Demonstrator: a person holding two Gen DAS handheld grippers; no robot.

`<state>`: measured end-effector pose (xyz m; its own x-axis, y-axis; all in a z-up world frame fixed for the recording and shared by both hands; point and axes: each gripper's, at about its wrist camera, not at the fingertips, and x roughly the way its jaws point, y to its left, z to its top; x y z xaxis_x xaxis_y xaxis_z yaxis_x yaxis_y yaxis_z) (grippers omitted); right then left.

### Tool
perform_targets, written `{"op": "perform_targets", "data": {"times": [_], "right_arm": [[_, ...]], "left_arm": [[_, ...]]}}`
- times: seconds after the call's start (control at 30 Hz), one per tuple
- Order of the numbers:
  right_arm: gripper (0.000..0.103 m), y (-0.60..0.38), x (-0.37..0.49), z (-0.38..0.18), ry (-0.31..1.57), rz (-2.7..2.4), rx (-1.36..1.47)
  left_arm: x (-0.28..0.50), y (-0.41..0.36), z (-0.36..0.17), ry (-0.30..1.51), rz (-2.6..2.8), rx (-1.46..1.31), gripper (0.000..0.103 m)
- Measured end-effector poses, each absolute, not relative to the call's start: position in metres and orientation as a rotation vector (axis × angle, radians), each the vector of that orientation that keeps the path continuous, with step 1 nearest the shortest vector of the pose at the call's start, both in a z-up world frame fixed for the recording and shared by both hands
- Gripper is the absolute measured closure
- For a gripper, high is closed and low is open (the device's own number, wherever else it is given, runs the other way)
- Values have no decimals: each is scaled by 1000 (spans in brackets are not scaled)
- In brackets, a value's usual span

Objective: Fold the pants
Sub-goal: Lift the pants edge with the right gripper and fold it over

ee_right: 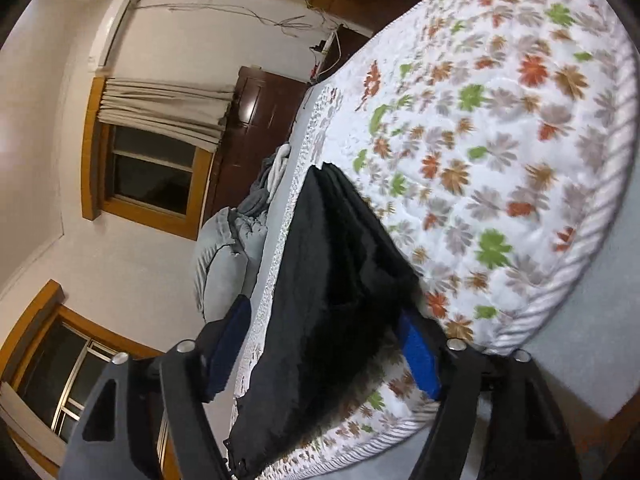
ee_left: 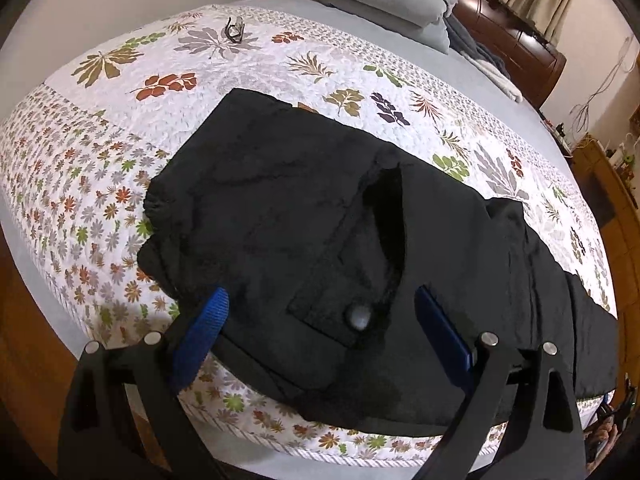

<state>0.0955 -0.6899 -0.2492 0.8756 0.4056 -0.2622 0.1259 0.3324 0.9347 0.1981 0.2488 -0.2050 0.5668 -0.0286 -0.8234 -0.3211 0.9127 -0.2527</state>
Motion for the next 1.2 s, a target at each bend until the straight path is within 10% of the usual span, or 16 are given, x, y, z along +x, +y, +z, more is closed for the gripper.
{"op": "perform_targets", "data": {"times": [0.2, 0.33, 1.2], "right_arm": [[28, -684, 103, -245, 519, 168, 1194], [76, -689, 96, -247, 537, 206, 1206], [84, -626, 129, -95, 578, 163, 896]], "left_arm": [[199, 251, -206, 956, 176, -421, 9], [198, 252, -206, 954, 170, -428, 9], [175, 263, -210, 870, 108, -561, 9]]}}
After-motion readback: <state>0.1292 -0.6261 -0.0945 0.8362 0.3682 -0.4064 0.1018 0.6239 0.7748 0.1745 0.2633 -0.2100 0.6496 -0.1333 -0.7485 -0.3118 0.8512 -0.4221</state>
